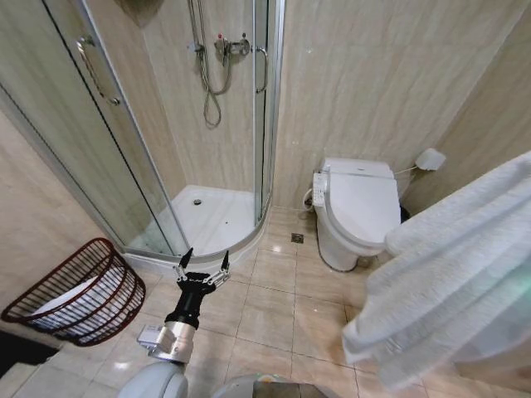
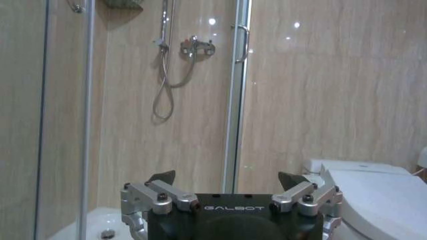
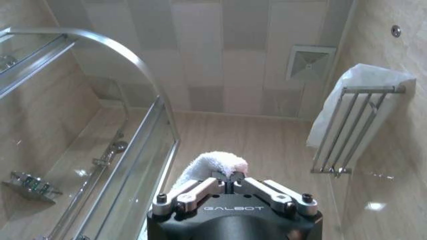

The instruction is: Discard the used towel into the hamper.

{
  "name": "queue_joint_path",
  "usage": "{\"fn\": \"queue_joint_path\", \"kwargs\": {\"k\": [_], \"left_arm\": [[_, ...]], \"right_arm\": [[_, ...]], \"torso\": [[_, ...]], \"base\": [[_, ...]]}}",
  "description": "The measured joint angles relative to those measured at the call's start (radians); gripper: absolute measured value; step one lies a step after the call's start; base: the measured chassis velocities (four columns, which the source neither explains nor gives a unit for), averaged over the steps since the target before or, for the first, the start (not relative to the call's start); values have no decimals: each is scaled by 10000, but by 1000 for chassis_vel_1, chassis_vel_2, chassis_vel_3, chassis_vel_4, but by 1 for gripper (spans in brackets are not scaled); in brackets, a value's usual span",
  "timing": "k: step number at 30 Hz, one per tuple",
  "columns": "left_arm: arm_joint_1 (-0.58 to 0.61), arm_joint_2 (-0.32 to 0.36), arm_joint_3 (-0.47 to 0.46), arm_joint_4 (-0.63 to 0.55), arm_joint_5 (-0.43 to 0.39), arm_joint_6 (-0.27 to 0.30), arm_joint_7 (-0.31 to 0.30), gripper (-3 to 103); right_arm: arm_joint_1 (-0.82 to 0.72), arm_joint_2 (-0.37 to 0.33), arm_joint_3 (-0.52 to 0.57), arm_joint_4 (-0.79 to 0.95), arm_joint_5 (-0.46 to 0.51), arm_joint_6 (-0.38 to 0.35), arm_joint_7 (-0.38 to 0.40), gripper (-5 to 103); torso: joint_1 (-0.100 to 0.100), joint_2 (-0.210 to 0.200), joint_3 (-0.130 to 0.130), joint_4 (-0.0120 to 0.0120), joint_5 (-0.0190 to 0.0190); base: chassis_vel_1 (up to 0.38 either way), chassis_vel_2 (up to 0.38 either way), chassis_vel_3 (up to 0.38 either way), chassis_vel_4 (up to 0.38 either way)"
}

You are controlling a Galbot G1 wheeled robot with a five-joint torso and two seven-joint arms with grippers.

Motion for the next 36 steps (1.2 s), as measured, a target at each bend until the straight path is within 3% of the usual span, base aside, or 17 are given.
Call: {"fn": "queue_joint_path", "kwargs": {"k": [36], "left_arm": [[0, 0, 0, 0, 0, 0, 0, 100]], "right_arm": [[18, 124, -336, 81, -251, 0, 5, 2]], "torso": [[607, 1485, 876, 0, 0]], "base": [[0, 0, 0, 0]]}}
